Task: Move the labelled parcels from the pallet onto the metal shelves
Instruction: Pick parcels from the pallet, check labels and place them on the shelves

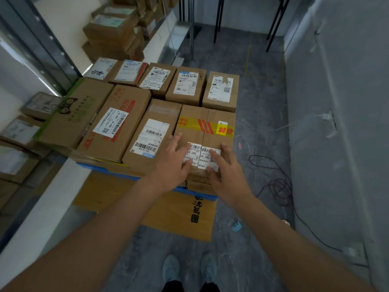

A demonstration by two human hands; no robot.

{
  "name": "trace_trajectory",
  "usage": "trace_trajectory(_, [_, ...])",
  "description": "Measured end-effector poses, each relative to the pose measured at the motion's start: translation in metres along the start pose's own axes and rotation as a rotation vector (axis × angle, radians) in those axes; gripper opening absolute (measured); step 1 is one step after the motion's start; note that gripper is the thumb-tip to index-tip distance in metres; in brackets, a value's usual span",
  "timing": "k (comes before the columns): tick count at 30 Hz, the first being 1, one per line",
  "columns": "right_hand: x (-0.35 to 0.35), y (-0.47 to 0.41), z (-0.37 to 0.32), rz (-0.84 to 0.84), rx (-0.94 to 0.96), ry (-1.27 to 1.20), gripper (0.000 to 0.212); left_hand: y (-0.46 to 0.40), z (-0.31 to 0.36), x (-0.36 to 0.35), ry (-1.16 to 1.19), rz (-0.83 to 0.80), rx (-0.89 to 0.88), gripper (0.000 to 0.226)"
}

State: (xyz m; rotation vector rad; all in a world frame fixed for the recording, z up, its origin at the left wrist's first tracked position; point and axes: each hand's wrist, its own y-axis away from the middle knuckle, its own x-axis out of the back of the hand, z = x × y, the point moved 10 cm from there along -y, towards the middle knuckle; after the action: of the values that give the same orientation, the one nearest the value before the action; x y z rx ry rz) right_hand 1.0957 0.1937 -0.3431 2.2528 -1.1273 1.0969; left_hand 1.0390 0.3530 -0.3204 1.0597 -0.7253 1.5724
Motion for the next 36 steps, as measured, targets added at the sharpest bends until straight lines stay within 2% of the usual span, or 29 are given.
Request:
trace_trajectory(6, [0.007, 0.000, -0.007, -0.020, -0.028, 0.071, 0.057, 0.000, -0.005, 0.003, -0.006, -0.026, 0.071, 0.060])
trace_trajectory(14, [0.020, -0.008, -0.014, 0.004, -0.004, 0.164, 0.044, 0.003, -0.004, 0.005, -0.003, -0.049, 0.094, 0.060])
trace_trajectory(20, [0.039, -0.017, -0.031, 0.024, -0.015, 0.224, 0.044, 0.005, 0.001, 0.016, -0.016, -0.057, 0.098, 0.056])
trace_trajectory(24, [0.046, -0.022, -0.051, 0.025, 0.050, 0.188, 0.045, 0.007, 0.007, 0.030, -0.032, -0.039, 0.082, 0.047])
trace_trajectory(36, [0.062, -0.016, -0.133, -0.004, 0.314, 0.207, 0.043, 0.047, 0.022, 0.101, -0.103, 0.049, 0.127, 0.049])
